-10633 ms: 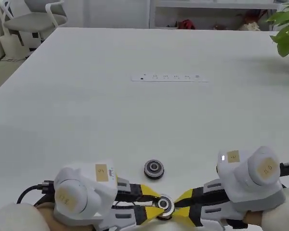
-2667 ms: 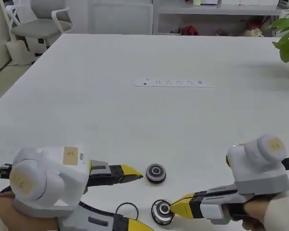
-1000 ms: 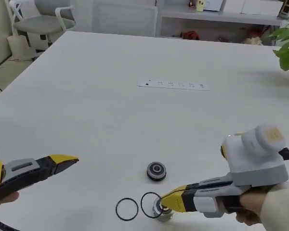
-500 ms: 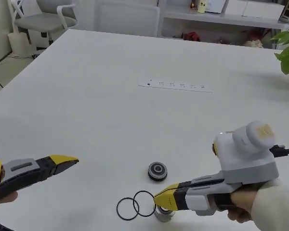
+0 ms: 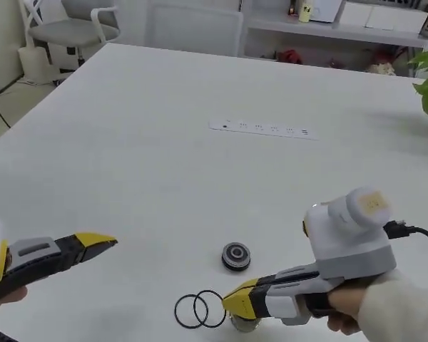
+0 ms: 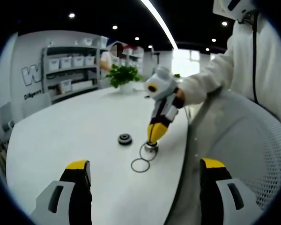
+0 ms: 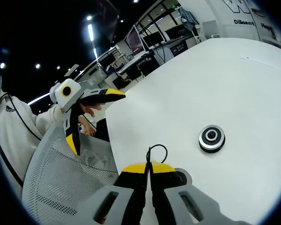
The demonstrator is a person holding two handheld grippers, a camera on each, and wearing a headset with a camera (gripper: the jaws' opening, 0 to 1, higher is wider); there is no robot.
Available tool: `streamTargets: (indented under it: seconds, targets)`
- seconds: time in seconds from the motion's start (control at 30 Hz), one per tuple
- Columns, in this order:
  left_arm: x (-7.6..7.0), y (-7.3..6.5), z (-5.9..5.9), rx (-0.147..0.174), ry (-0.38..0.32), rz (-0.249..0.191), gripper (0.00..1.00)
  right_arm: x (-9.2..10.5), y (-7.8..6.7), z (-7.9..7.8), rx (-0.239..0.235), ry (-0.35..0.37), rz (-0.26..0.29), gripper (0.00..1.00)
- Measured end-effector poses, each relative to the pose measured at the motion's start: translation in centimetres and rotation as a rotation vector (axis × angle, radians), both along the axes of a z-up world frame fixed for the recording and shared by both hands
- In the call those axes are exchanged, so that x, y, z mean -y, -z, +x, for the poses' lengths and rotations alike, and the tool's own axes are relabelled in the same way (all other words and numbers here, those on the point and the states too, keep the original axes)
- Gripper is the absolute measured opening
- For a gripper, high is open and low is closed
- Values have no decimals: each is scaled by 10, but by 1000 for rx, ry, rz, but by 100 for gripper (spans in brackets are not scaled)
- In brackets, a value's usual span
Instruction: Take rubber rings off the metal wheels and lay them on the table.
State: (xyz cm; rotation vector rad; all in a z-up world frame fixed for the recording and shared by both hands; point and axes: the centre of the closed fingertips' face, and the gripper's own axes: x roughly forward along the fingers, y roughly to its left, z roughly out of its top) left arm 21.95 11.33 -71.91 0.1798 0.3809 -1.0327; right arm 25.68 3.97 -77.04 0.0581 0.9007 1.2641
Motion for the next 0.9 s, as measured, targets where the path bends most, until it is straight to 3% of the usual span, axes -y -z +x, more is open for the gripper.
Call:
streamTargets:
  seconds: [0.4,0.9]
  targets:
    - [2,7,-3,-18,10,8,98,-4,10,5,1,-3,-26,0]
    - [0,12,-1,-28,4,21,98,-1,19,11,62,-10,-63,7]
